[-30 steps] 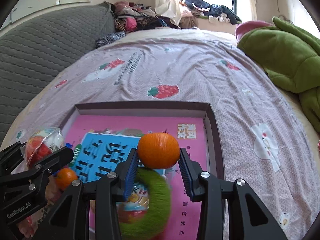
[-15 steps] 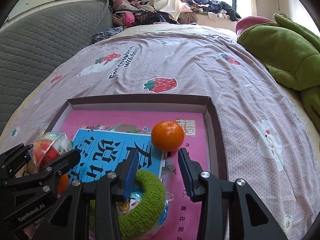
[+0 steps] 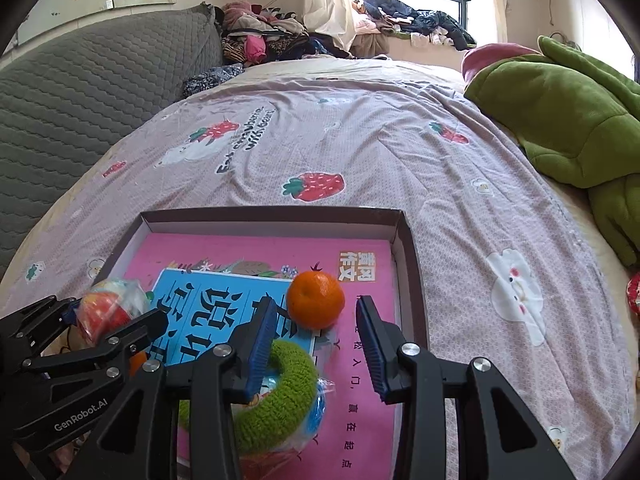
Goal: Organize objects
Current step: 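Lower and release the red candy with the left tool while the right releases the mandarin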
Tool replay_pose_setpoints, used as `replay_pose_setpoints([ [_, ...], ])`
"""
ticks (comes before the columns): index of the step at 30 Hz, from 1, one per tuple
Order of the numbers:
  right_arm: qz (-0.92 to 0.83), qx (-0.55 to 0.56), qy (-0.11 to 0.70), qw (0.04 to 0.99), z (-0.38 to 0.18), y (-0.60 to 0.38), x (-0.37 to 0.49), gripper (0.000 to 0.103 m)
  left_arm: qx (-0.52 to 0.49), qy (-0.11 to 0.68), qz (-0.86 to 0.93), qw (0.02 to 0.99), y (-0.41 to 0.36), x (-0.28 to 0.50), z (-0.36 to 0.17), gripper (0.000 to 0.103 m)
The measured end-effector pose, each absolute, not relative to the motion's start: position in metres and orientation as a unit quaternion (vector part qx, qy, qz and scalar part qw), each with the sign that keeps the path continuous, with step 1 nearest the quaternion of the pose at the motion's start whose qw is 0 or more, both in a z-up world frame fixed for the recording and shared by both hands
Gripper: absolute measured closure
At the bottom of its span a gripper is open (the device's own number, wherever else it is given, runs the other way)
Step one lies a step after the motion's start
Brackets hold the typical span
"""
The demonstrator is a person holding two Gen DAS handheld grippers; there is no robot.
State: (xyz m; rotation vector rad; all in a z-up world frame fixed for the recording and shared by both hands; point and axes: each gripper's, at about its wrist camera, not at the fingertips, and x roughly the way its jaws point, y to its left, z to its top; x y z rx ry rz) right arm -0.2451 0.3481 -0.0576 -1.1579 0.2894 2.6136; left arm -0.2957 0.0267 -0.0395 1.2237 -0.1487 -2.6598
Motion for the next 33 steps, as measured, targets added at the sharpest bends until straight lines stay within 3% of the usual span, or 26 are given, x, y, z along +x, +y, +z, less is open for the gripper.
replay_pose_setpoints([
  [11, 0.909, -0.382, 0.097, 0.137, -0.029, 0.343, -0.231, 0.061, 0.405, -0.059, -0.906, 0.106, 0.035, -0.281, -0.020, 0.035],
  [16, 0.913, -0.372, 0.094, 0.136, -0.014, 0.337, -0.222, 0.055, 0.389, -0.060, -0.914, 0.103, 0.041, -0.270, -0.003, 0.034],
  [33, 0.928, -0.335, 0.092, 0.134, 0.031, 0.316, -0.172, 0.051, 0.335, -0.061, -0.935, 0.099, 0.063, -0.212, 0.048, 0.032],
])
